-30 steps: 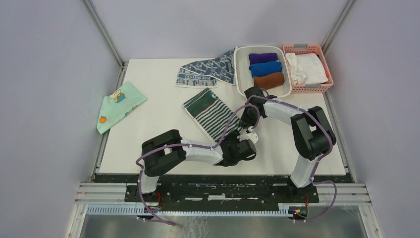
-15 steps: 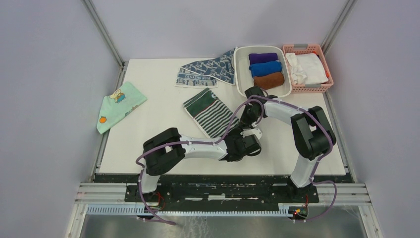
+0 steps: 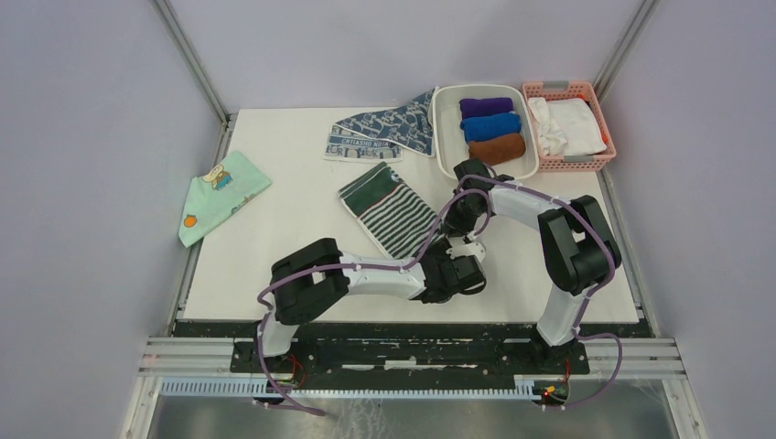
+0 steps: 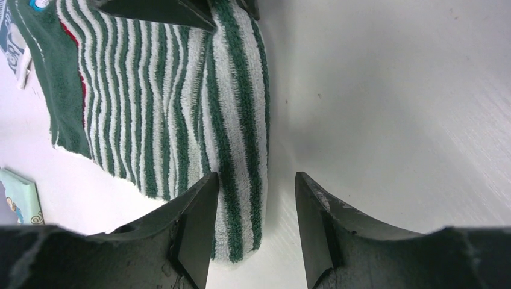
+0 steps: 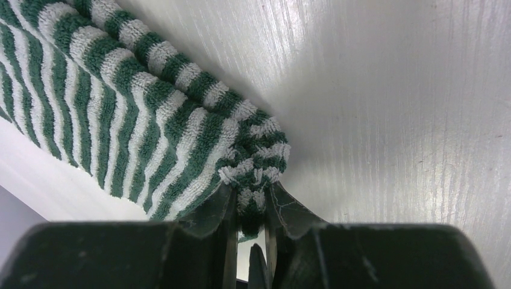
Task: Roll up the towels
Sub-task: Roll the towel at the center of the board.
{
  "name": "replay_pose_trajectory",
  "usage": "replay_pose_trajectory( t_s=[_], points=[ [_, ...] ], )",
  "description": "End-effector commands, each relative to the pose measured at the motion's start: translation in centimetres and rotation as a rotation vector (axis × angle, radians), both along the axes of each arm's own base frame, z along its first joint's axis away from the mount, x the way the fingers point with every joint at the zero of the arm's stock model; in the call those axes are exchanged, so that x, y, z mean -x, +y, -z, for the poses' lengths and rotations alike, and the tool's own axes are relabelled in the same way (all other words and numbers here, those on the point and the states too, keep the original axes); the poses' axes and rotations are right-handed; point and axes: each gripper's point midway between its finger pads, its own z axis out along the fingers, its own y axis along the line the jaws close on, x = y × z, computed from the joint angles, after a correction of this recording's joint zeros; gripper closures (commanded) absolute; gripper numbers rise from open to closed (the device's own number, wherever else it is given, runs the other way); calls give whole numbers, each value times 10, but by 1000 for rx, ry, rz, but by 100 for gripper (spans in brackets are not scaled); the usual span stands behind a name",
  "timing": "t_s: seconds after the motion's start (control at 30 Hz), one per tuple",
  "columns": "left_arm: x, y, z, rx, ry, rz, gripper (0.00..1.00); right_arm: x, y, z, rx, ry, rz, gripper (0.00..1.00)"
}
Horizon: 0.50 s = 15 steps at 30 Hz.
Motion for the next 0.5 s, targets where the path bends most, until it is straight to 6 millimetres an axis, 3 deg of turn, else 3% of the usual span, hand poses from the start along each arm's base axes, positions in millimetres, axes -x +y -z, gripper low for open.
replay_pose_trajectory(
  t_s=[0.0, 0.3, 0.47],
  points=[
    [-6, 1, 10, -15, -34, -30, 43, -7, 3, -3, -23, -22, 0, 88],
    [-13, 11, 32, -67, -26, -38, 42, -6, 5, -2, -34, -14, -6, 87],
    [-12, 21, 51, -69, 40, -52, 49, -6, 6, -6, -46, -21, -14, 87]
  ],
)
